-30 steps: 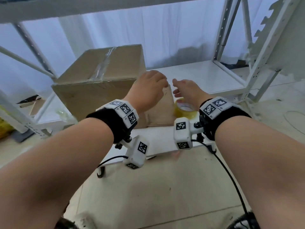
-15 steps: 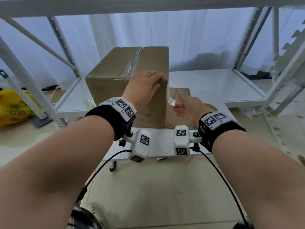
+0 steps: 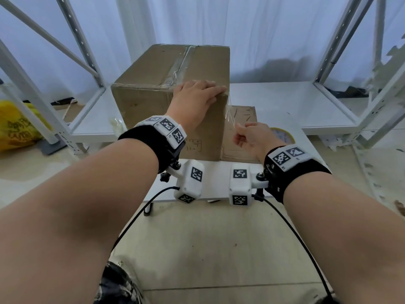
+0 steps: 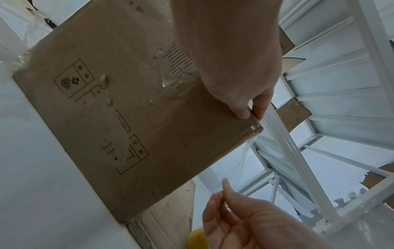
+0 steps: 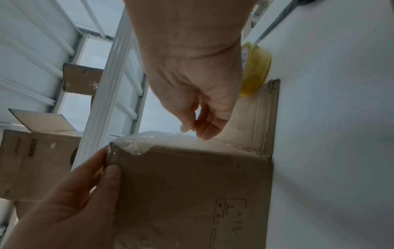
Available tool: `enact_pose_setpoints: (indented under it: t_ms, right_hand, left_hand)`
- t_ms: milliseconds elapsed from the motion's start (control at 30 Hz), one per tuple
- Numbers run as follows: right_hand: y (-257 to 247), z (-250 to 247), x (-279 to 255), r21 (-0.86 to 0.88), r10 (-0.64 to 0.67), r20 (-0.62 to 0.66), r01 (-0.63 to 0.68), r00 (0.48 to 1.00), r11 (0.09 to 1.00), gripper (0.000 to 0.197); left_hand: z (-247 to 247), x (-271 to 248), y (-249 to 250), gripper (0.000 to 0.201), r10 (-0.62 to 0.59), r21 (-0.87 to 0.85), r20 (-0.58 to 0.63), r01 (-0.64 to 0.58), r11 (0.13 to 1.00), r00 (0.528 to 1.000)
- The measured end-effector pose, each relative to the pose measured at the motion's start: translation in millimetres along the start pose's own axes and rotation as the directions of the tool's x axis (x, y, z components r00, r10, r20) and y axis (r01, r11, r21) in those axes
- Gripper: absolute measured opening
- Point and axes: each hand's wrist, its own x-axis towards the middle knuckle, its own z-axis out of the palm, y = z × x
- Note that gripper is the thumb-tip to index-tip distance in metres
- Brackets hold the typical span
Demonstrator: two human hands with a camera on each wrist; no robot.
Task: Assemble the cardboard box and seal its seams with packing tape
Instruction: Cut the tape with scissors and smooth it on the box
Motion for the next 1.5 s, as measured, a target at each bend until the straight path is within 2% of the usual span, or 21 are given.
enact_pose_setpoints:
  t_ms: [200,433,500,567,600,633,667,700,767,833,933,1100,1200,1300,1367,1500]
  right_hand:
    - [9,13,3,0.016,0.033,0.045,-0.033,0.998,0.999,0.023]
    - [20,22,9,0.141,0.086,0.075,-0.096,0.993,0.985,0.024]
    - [21,19,7,0.059,0.077,0.084,-0.082,0.993,0.995,0.017]
    - [19,14,6,-0.190,0.029,0.058,-0.017,0.998,0.982,0.012]
    - [17,11,7,-0.351,-0.056,0.028,0.063,0.998,0.934,0.011]
    - [12,8,9,-0.468,-0.194,0.006,0.174,0.981,0.867,0.010]
    - [5,7,9,-0.516,-0.334,0.004,0.288,0.943,0.807,0.012]
    - [-4,6,8,-0.513,-0.439,0.031,0.391,0.898,0.764,0.015]
    - [-23,10,3,-0.450,-0.513,0.150,0.520,0.845,0.726,0.016]
    - [-40,14,-3,-0.461,-0.507,0.272,0.573,0.818,0.677,0.019]
    - [-50,13,-7,-0.529,-0.495,0.390,0.629,0.776,0.570,0.027]
    - [-54,6,-9,-0.611,-0.501,0.598,0.760,0.625,0.219,0.022]
    - [-58,4,-8,-0.624,-0.474,0.678,0.781,0.561,0.031,0.020]
    - [-62,4,-7,-0.593,-0.451,0.742,0.800,0.495,-0.097,0.021]
    - [-65,5,-7,-0.582,-0.413,0.770,0.800,0.486,-0.144,0.025]
    - [-69,10,-7,-0.605,-0.337,0.783,0.767,0.524,-0.214,0.031]
  left_hand:
    - [0,-2,1,0.038,-0.013,-0.008,0.004,0.014,1.000,1.000]
    - [0,1,0,0.039,-0.009,0.009,0.015,0.009,1.000,1.000]
    - [0,1,-1,0.040,-0.005,0.006,0.019,0.005,1.000,1.000]
    - [0,2,-3,0.040,0.008,0.007,0.018,-0.008,1.000,1.000]
    - [0,2,-4,0.040,0.015,0.006,0.016,-0.016,1.000,1.000]
    - [-1,2,-5,0.040,0.023,0.005,0.010,-0.023,1.000,1.000]
    - [-1,2,-6,0.039,0.028,0.006,0.007,-0.028,1.000,1.000]
    - [-1,3,-7,0.039,0.029,0.007,0.006,-0.029,1.000,1.000]
    - [-1,5,-8,0.039,0.030,-0.002,-0.004,-0.030,1.000,1.000]
    - [0,7,-7,0.037,0.021,-0.022,-0.032,-0.022,1.000,0.999]
    - [2,8,-7,0.035,0.010,-0.038,-0.074,-0.012,0.999,0.997]
    - [0,9,-4,0.036,0.004,0.005,-0.096,-0.003,1.000,0.995]
    - [-1,10,-3,0.037,0.006,-0.015,-0.099,-0.007,1.000,0.995]
    - [-5,7,-6,0.038,0.024,-0.050,-0.059,-0.027,0.998,0.998]
    - [-8,2,-10,0.041,0.049,-0.066,-0.020,-0.051,0.997,0.999]
    - [-15,-5,-15,0.042,0.058,-0.018,0.013,-0.058,0.998,0.998]
